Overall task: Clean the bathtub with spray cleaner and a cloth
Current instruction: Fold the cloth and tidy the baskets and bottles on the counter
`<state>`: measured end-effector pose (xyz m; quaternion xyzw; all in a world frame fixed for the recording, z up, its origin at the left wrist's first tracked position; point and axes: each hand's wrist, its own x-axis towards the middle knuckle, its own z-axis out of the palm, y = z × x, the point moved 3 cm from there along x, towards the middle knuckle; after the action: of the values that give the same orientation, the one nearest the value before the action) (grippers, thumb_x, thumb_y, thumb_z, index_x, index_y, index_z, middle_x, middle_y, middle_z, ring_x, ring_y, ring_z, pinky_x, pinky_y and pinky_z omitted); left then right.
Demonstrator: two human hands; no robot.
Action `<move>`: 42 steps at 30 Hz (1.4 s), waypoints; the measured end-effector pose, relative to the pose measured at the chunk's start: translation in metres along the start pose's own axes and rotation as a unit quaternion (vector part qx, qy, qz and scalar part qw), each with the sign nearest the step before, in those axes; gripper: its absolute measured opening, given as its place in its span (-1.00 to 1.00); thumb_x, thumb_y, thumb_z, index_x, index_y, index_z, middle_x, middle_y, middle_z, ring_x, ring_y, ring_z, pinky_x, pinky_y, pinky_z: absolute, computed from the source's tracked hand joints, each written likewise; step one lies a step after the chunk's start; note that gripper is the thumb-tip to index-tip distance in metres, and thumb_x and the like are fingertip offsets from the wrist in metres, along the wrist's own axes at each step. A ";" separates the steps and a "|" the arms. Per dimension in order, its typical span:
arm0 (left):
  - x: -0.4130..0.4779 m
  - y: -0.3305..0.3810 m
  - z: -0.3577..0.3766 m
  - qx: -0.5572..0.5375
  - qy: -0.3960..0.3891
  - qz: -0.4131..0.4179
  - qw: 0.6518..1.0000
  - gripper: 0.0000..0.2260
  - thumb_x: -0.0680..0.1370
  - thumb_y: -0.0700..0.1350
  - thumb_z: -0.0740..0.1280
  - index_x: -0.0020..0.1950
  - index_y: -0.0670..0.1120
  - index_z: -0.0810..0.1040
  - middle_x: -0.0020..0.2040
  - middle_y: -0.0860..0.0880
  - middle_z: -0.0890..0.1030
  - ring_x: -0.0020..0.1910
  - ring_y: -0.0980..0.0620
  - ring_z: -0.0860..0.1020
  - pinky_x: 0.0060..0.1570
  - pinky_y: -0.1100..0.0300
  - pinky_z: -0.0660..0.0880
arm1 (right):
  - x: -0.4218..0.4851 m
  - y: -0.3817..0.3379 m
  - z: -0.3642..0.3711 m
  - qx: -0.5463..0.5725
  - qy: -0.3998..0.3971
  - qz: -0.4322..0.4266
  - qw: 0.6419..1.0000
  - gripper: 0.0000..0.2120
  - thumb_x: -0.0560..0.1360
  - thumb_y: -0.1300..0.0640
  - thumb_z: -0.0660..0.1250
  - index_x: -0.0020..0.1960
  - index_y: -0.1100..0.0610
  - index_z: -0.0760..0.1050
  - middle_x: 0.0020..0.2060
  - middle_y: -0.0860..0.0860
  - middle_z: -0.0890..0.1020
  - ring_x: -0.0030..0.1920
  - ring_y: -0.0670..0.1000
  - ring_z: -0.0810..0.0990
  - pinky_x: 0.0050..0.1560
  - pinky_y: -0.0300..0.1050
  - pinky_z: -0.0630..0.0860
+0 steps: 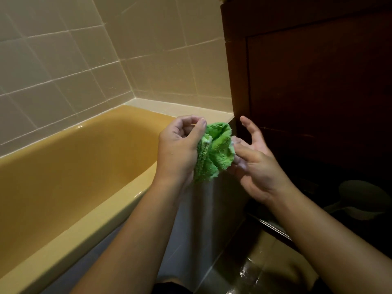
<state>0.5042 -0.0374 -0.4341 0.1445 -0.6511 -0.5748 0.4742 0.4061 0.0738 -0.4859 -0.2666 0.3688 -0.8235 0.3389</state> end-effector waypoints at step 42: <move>0.070 0.496 -0.019 0.051 -0.318 -0.214 0.922 -0.87 0.54 -0.10 0.50 0.08 -0.01 0.73 0.01 0.03 0.73 0.02 0.06 0.68 -0.03 0.24 0.60 | -0.114 -0.389 0.352 0.016 0.151 0.111 0.982 -0.36 0.39 0.06 0.63 0.41 -0.09 0.49 -0.02 0.13 0.65 -0.18 0.05 0.69 -0.26 -0.07 0.67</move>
<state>0.6607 0.0470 0.0344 0.1134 -0.7495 -0.6446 0.0996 0.5795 0.2031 0.0050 -0.0913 0.4295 -0.8173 0.3731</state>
